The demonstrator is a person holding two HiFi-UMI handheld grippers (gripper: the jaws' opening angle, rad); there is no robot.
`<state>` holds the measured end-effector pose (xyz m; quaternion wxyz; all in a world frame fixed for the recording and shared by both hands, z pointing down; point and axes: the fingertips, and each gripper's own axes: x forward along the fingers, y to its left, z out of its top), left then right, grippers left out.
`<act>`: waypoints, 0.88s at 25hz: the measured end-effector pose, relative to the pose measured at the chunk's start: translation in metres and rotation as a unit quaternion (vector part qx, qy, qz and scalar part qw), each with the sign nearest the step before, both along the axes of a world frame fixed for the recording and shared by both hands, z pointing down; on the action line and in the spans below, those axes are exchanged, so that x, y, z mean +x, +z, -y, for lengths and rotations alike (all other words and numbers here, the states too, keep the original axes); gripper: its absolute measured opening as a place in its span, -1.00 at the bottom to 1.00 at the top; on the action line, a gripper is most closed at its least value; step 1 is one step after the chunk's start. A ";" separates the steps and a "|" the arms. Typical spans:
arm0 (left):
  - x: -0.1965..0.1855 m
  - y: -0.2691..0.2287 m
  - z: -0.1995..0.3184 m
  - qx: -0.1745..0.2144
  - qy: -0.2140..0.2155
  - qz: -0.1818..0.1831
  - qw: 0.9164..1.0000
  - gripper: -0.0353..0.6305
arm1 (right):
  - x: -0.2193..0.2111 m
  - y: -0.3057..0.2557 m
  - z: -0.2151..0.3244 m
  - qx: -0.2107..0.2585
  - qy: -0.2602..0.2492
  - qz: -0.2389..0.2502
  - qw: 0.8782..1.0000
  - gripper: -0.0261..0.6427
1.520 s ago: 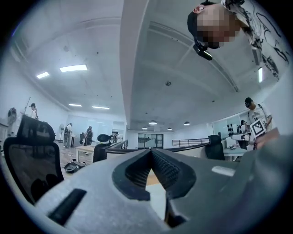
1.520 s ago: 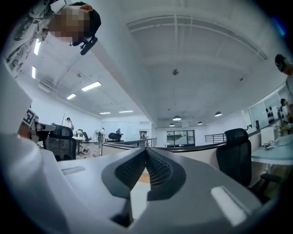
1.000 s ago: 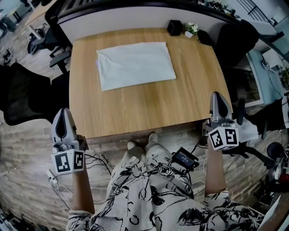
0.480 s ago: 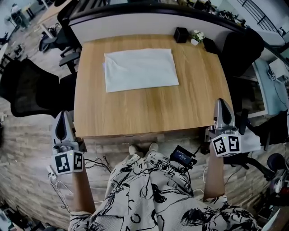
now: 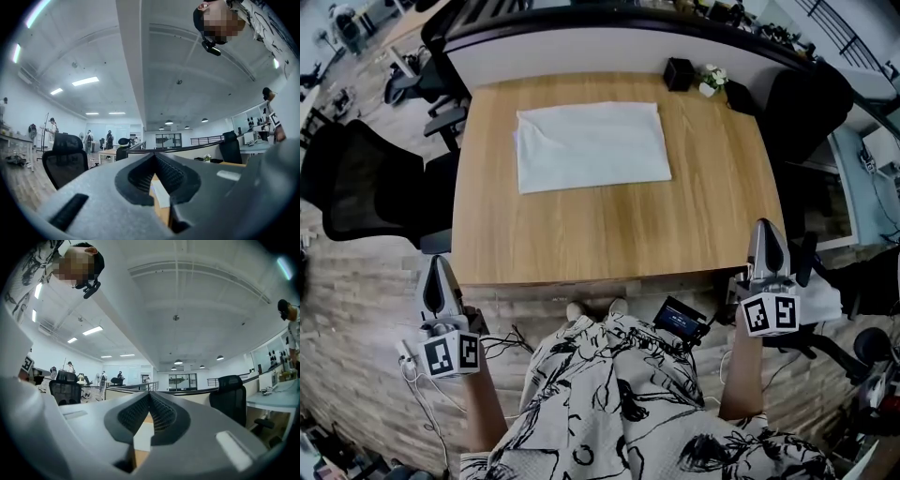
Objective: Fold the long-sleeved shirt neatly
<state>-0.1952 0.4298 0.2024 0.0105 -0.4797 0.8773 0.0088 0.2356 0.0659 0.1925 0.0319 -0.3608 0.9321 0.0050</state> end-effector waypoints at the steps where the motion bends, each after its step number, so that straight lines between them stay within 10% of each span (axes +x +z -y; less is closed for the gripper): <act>1: 0.000 0.002 0.001 -0.001 -0.003 -0.002 1.000 -0.88 | -0.002 0.002 0.001 -0.001 0.000 -0.003 1.000 -0.90; 22: 0.003 -0.003 0.022 -0.006 0.005 0.003 1.000 -0.88 | -0.018 0.002 0.004 -0.002 -0.016 -0.012 1.000 -0.90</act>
